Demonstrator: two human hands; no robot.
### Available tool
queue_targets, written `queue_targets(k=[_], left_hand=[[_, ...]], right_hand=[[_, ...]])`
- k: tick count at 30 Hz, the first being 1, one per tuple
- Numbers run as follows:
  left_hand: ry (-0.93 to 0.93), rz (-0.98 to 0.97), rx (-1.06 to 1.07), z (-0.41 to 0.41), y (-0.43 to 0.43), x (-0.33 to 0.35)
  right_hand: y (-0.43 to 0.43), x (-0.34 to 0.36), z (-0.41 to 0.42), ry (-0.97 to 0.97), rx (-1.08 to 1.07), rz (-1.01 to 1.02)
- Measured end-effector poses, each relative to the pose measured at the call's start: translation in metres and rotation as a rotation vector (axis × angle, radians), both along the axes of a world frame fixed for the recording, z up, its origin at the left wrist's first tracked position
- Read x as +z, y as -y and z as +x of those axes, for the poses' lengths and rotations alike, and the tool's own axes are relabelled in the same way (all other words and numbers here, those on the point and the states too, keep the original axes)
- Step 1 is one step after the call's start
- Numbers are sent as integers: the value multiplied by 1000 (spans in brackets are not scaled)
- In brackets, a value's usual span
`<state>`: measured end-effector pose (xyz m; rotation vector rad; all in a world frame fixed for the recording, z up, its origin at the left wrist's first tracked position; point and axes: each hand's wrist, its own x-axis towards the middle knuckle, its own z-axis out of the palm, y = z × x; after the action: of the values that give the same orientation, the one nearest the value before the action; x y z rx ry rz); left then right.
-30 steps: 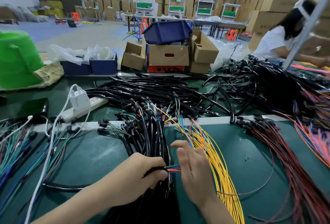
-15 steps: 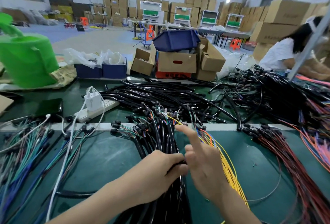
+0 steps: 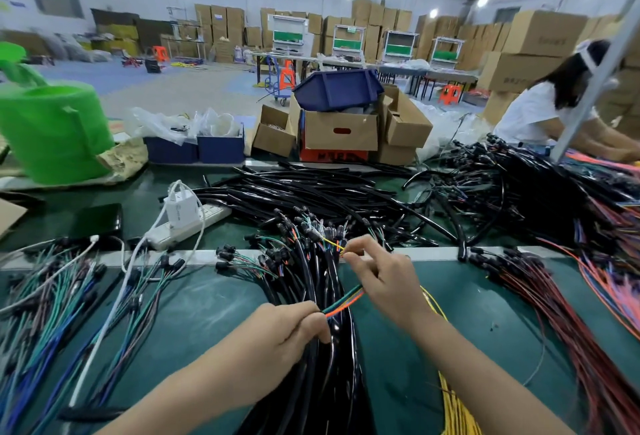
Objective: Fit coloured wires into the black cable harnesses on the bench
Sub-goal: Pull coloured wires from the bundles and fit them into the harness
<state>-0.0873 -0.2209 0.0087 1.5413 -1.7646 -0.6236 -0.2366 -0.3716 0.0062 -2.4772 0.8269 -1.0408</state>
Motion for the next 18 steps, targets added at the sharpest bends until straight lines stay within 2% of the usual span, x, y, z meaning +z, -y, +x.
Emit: queue_targets(k=[3, 7, 10, 13, 16, 18], left_hand=[[77, -19, 46, 1, 4, 4], [-40, -124, 55, -9, 12, 16], [-38, -226, 37, -10, 13, 29], [-22, -280, 64, -7, 12, 39], [-64, -230, 54, -2, 8, 36], [-38, -133, -6, 5, 4, 27]], right_hand=[[-6, 26, 12, -135, 42, -158], [-33, 51, 23, -120, 178, -255], [-41, 54, 19, -24, 269, -156], [-22, 52, 12, 45, 149, -17], [3, 45, -1, 47, 116, 229], [10, 44, -8, -3, 79, 148]])
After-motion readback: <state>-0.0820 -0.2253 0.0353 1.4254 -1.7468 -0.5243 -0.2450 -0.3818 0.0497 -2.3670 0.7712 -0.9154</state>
